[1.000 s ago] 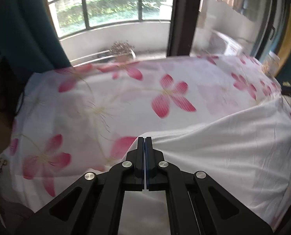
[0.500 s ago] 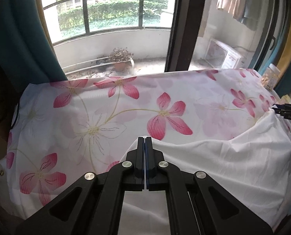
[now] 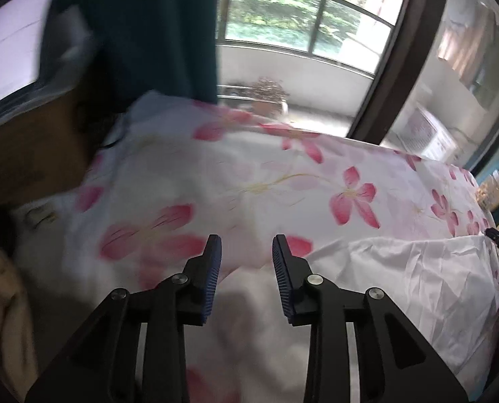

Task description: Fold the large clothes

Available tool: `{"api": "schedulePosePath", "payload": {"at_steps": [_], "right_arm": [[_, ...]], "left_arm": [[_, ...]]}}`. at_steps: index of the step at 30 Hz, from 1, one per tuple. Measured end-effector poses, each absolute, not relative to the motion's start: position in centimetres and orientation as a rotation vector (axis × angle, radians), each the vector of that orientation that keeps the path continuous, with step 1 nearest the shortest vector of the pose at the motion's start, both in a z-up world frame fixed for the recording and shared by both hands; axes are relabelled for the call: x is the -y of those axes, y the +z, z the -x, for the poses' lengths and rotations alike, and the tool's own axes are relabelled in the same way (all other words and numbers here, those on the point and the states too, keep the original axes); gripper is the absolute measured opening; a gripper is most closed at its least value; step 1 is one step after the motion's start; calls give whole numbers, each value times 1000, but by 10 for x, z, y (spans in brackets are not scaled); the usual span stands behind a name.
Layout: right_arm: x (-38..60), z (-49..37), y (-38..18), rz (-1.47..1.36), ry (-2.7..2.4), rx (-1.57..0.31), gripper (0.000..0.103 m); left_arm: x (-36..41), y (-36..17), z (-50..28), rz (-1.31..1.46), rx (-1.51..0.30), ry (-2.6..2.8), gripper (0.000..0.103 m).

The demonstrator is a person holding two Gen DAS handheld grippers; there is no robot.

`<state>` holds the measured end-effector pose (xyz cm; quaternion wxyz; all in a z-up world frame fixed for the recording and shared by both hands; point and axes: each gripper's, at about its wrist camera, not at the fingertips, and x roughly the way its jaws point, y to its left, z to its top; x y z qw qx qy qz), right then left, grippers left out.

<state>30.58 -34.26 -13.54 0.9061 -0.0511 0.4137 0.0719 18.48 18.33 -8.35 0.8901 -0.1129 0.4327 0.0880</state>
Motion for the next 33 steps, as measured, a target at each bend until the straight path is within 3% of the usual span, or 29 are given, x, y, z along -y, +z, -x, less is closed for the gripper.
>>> {"api": "schedulePosePath", "payload": {"at_steps": [12, 17, 19, 20, 33], "right_arm": [[349, -255, -109, 68, 125, -815, 39], [350, -231, -113, 41, 126, -827, 39], [349, -223, -116, 28, 127, -833, 39], [349, -218, -119, 20, 127, -841, 39], [359, -185, -157, -32, 84, -924, 39]], "left_arm": [[-171, -122, -104, 389, -965, 85, 34], [-152, -125, -86, 310, -974, 73, 34], [-146, -133, -79, 270, -995, 79, 8], [-145, -139, -76, 265, -1016, 80, 1], [-161, -138, -40, 246, -986, 210, 1]]}}
